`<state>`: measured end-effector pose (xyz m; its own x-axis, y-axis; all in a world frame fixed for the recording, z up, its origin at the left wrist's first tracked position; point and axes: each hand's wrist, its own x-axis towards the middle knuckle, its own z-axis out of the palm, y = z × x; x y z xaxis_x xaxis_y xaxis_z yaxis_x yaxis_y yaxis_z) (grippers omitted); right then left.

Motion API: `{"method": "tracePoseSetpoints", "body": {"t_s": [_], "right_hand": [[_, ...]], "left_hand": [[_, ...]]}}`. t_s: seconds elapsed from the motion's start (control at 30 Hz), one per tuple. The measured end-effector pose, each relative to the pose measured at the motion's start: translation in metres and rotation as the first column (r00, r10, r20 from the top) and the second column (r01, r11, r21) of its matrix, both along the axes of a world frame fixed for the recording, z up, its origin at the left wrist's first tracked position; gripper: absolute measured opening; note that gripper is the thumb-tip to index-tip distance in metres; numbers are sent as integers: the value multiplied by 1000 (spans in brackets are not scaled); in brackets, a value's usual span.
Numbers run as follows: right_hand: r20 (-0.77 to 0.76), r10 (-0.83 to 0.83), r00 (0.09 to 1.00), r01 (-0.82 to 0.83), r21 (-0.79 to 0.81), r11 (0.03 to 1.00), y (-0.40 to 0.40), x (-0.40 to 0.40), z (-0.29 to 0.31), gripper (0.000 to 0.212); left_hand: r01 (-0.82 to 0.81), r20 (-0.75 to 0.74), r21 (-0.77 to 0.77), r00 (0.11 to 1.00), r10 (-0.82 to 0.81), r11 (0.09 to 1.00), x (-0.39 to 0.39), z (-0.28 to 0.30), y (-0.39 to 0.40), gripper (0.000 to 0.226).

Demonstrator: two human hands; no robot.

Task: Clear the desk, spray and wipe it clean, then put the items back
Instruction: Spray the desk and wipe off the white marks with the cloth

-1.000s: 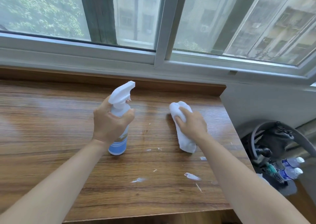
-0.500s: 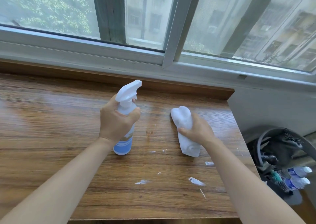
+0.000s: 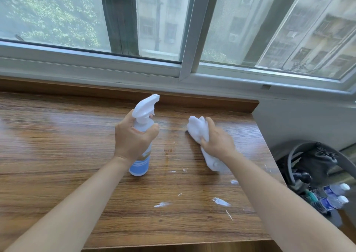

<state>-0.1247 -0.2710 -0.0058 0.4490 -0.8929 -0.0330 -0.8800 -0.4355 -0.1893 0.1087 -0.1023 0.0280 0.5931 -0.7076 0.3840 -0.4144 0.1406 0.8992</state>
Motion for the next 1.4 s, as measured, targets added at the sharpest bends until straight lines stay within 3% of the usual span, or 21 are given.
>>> {"method": "tracePoseSetpoints", "body": {"t_s": [0.2,0.37,0.5,0.6,0.67,0.73,0.93,1.07,1.13,1.3,1.4], "right_hand": [[-67,-67,995,75,126,989,-12,-23,-2,65],[-16,214,977,-209,155,965,52,-11,-4,45],[-105,376,921,-358,158,920,77,-26,-7,38],[-175,226,958,-215,81,973,44,-23,-1,44],[-158,43,986,-37,37,999,20,-19,3,59],[-153,-31,988,34,22,999,8,-14,1,74],[-206,152,967,-146,44,988,31,-2,-12,43],[-179,442,879,-438,62,897,89,-3,2,31],[-204,487,849,-486,60,872,103,-6,3,31],[-174,326,929,-329,10,944,69,12,-5,58],[-183,135,974,-135,12,991,42,40,-8,51]], "left_hand": [[-12,0,-4,1000,12,1000,0,0,2,38],[-8,43,-23,999,9,1000,-2,0,4,35],[-9,53,-35,999,11,999,-4,-1,4,34],[10,62,-32,998,-8,999,-6,0,4,33],[11,77,-24,997,-9,1000,-8,1,4,34],[7,80,-14,997,-6,1000,-10,1,4,35],[-11,7,-2,1000,11,1000,-2,0,5,36],[-26,-1,-10,1000,26,1000,0,-1,5,32],[-24,11,-12,1000,25,1000,-2,1,4,28],[-10,56,-31,998,12,999,-8,3,4,28],[-7,46,-28,999,8,1000,-7,2,5,30]]}}
